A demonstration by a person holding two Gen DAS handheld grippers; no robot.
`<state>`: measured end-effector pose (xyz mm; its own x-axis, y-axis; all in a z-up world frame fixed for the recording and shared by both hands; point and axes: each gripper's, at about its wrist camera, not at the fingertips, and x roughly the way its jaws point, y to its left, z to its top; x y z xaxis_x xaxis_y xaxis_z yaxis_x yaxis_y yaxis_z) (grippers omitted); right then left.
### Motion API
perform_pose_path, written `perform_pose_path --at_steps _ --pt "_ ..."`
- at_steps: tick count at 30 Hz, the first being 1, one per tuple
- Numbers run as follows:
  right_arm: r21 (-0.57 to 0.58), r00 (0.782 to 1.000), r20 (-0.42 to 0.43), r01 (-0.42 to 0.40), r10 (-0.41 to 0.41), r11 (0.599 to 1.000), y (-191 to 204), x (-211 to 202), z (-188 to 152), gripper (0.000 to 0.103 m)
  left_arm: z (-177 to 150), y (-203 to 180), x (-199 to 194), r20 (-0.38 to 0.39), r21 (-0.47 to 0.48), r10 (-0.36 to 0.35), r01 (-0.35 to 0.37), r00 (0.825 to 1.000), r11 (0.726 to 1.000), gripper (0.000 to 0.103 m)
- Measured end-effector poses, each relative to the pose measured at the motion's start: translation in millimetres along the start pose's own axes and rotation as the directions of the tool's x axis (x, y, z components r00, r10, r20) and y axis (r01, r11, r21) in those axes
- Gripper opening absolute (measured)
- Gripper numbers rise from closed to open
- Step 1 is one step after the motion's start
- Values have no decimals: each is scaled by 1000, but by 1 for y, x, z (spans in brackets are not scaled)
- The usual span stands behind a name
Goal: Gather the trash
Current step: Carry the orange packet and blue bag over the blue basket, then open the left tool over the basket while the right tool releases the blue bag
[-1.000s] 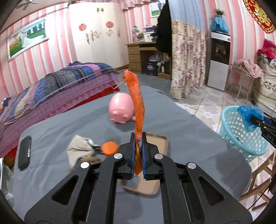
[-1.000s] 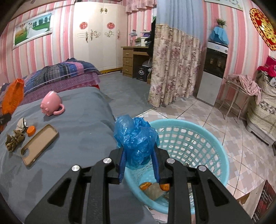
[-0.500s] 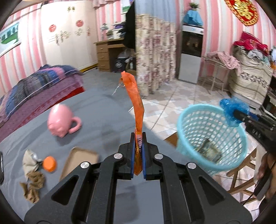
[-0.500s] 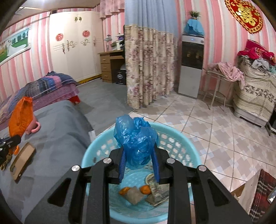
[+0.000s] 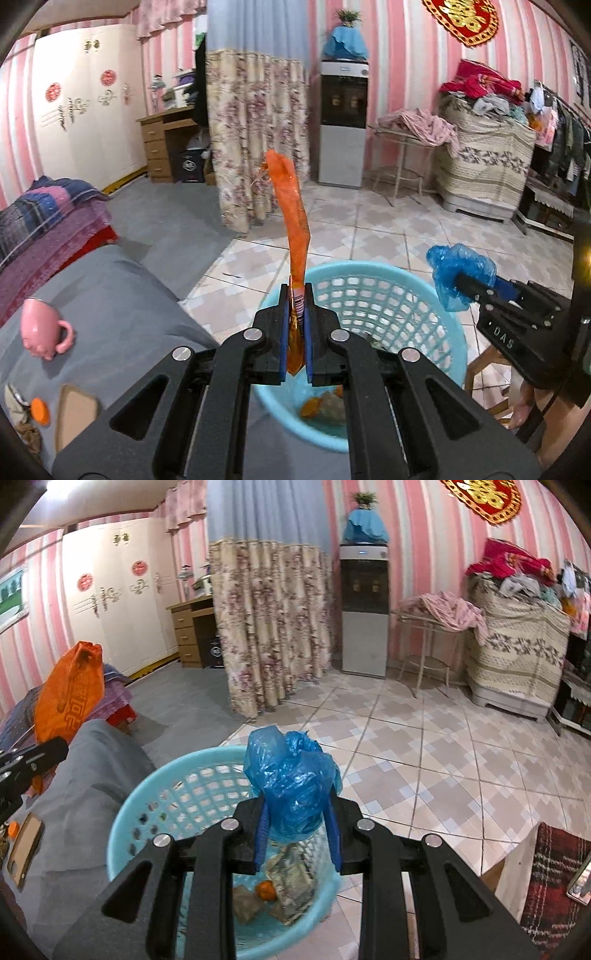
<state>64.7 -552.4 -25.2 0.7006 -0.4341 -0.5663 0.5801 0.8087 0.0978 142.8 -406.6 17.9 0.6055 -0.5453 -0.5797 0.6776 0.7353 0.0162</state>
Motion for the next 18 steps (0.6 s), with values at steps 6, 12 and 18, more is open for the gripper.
perform_pose_path --at_steps 6,12,18 --pt "19 1000 1 23 -23 1000 -13 4 -3 27 -16 -16 30 -51 47 -16 18 999 999 5" --pt "18 999 -4 31 -31 999 -16 5 -5 27 -29 -15 43 -75 39 -59 62 995 997 5" --pt "19 1000 -6 31 -31 999 -16 5 -4 27 -41 -11 61 -115 31 -42 46 992 998 5"
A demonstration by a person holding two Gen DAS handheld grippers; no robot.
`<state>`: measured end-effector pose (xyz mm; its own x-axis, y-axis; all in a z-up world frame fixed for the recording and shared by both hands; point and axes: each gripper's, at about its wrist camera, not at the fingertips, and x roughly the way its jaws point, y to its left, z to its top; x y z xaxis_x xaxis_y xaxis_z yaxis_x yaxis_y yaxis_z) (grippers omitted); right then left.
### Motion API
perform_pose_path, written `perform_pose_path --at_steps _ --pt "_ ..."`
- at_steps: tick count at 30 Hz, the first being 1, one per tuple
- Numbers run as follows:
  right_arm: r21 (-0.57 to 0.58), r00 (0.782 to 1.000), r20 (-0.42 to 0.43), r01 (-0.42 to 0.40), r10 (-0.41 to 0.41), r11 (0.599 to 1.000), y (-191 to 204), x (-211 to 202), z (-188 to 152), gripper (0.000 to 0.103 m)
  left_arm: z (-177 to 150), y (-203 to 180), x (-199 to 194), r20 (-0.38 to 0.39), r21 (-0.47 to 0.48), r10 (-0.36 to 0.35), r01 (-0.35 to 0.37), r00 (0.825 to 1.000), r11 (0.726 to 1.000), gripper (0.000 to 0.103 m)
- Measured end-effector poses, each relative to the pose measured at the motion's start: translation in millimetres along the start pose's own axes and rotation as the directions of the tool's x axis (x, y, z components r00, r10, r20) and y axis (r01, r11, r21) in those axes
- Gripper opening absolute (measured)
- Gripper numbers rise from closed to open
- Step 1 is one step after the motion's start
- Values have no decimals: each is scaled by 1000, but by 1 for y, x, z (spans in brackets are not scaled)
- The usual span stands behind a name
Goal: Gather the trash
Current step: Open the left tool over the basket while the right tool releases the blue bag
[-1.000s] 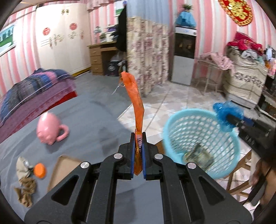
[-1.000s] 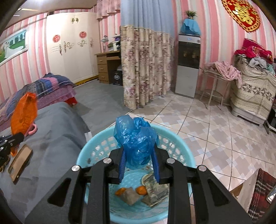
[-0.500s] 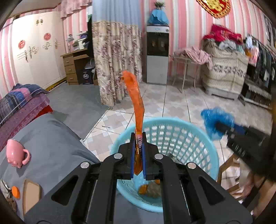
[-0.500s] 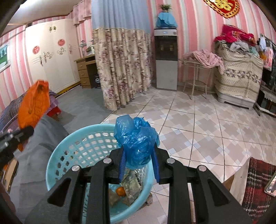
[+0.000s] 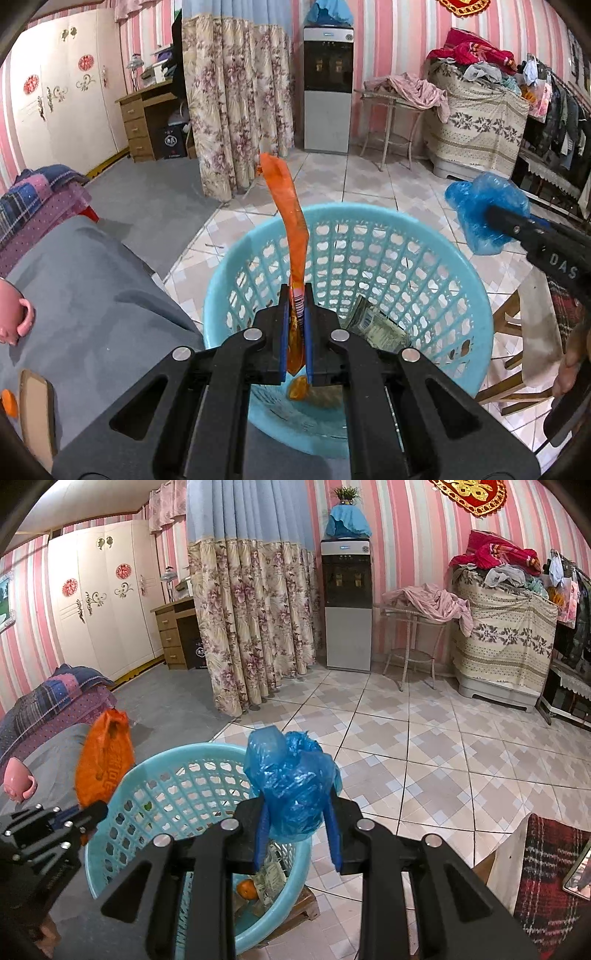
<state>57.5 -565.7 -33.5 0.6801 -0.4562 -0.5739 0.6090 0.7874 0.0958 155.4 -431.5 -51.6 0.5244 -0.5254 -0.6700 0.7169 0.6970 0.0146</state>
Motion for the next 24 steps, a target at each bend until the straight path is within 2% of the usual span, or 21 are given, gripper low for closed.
perform_pose_path --at_steps 4,6,8,10,11,18,20,24 --pt "2 1000 -8 -2 2 1000 -1 1 -1 27 1 0 6 -8 -5 17 -17 1000 1000 6" --pt "1 1000 -14 -4 4 1000 0 2 -1 27 3 3 6 -10 -12 28 -28 1000 1000 12" --pt "-2 1000 -16 -8 7 1000 2 3 -2 27 3 7 3 -3 -21 46 -46 999 999 39" --pt "-8 1000 -16 -12 12 1000 4 3 -2 27 5 12 0 7 -35 61 -61 998 998 56" --pt "-10 1000 -16 -13 13 1000 3 4 -2 27 5 14 -3 12 -40 66 -65 998 997 61" --pt "-37 1000 -11 -22 21 999 14 4 -3 27 9 37 -22 48 -90 129 -125 990 988 79" --pt "-44 1000 -9 -24 24 999 18 4 -4 27 11 49 -30 65 -113 160 -152 985 982 87" --pt "-59 999 -8 -33 33 998 32 5 -6 27 11 73 -43 75 -161 229 -215 971 963 91"
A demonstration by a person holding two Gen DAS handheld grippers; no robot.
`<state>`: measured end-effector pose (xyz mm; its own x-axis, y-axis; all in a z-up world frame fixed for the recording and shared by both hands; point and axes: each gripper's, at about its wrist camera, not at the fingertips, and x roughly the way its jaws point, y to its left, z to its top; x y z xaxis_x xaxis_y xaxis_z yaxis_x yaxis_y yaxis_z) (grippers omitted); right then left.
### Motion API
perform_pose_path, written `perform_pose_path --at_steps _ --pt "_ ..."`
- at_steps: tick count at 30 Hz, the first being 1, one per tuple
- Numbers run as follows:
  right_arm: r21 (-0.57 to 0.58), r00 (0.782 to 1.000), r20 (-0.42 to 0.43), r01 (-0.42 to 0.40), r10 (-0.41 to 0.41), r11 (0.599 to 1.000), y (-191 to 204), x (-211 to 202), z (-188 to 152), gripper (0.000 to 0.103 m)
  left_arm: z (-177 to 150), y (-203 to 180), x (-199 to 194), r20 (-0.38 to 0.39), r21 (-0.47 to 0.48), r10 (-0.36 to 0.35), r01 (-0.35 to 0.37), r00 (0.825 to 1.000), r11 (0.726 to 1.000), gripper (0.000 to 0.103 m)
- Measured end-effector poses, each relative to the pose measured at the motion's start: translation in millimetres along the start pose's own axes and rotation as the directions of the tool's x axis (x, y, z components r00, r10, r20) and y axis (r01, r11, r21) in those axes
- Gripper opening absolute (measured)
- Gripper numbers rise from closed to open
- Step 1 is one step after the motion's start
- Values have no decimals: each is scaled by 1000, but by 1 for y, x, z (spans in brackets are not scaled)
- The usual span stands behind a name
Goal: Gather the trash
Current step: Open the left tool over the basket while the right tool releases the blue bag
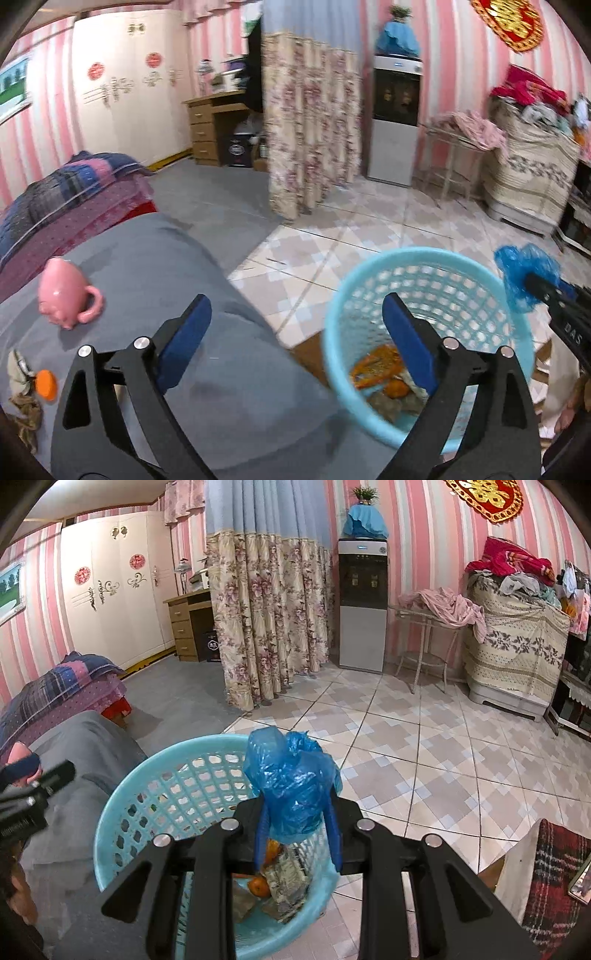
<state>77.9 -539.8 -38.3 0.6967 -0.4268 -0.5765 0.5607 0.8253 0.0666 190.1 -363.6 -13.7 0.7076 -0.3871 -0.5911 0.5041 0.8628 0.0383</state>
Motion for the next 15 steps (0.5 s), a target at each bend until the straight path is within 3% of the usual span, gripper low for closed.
perform_pose_path --at_steps 7,13,14,15 --pt "-7 1000 -2 -18 18 1000 26 5 -1 27 2 39 -2 -9 -48 81 -81 997 996 92" --pt "-9 1000 -2 -28 28 1000 45 13 -4 28 4 49 -5 -4 -61 84 -84 996 995 92" --pt "-11 999 -6 -36 36 999 48 14 -4 31 1 50 -7 -1 -58 84 -84 996 995 92" --pt "-21 999 -5 -32 31 999 52 14 -4 41 2 49 -7 0 -55 84 -84 996 995 92"
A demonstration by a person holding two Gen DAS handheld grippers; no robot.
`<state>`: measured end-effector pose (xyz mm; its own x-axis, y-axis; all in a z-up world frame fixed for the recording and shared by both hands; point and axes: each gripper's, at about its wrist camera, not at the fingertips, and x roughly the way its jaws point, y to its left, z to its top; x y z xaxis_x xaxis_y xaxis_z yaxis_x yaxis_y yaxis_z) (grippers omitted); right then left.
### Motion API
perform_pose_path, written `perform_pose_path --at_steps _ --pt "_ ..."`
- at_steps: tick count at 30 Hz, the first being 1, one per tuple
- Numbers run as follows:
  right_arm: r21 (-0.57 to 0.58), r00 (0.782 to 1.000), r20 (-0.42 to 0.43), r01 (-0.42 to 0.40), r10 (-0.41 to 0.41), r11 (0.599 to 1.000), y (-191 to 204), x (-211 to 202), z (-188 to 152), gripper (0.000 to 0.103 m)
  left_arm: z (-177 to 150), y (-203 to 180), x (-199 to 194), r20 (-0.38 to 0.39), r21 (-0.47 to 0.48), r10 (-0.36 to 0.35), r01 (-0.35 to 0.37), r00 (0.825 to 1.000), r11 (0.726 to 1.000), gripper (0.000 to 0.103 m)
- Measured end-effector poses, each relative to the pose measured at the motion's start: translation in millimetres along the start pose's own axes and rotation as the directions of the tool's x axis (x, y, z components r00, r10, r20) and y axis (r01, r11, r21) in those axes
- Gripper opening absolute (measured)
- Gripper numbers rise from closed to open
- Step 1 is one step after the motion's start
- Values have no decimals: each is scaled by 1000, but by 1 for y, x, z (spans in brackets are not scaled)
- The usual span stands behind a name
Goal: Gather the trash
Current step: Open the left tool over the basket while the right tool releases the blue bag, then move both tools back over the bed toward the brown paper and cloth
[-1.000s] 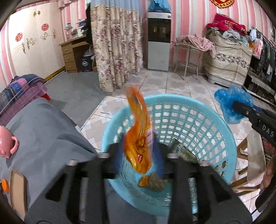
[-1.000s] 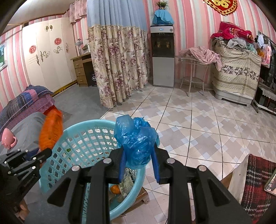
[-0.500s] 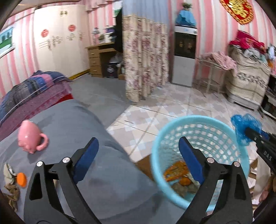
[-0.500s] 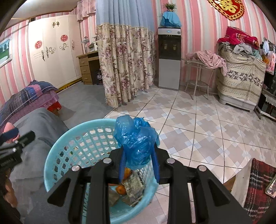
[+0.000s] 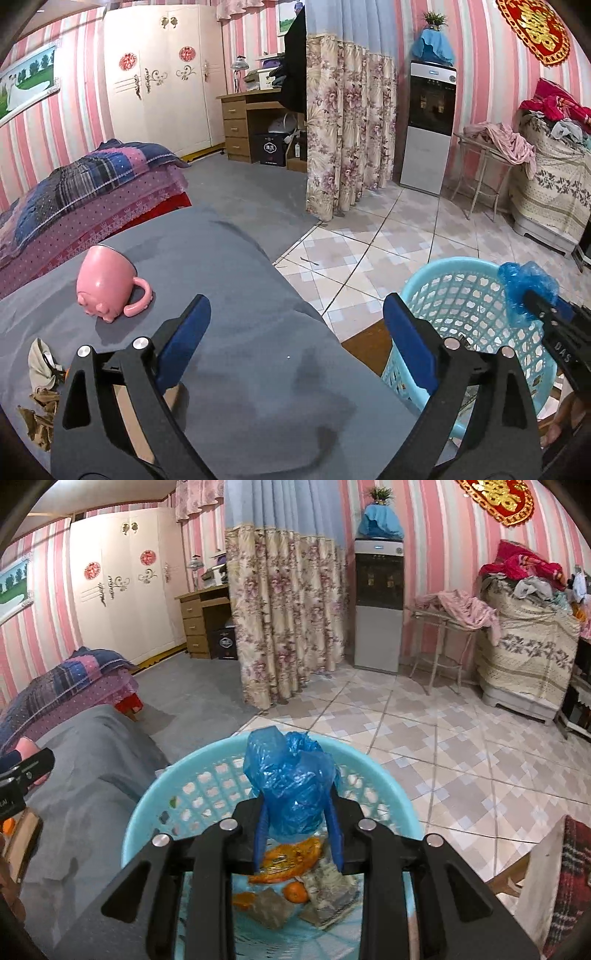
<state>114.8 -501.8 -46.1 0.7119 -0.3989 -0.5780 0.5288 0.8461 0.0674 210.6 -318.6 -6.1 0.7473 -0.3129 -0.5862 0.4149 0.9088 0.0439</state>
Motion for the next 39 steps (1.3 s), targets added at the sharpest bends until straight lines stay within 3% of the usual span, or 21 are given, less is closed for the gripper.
perform_pose_path --at_steps 2,5,9,13,15,27,39 --pt "-21 1000 11 9 -9 1000 5 -2 -1 58 0 0 -1 2 7 3 -3 1000 1000 92" --pt "-34 1000 18 10 -10 999 7 -6 0 60 0 0 -2 3 7 2 -2 1000 1000 92" --pt "-24 999 33 11 -11 1000 4 -13 2 83 0 0 -2 1 5 1 -1 1000 1000 92" --pt "-20 999 38 8 -7 1000 4 -18 6 85 0 0 -2 2 6 5 -5 1000 1000 92" --pt "-12 999 47 6 -6 1000 3 -21 8 94 0 1 -3 -2 -1 15 -15 1000 1000 94" --pt "-43 997 70 -11 14 999 21 -40 14 94 0 19 -29 14 -1 75 -75 997 997 96" --pt "-84 995 55 -74 79 994 60 -53 6 94 -23 89 -93 41 -23 216 -215 976 976 97"
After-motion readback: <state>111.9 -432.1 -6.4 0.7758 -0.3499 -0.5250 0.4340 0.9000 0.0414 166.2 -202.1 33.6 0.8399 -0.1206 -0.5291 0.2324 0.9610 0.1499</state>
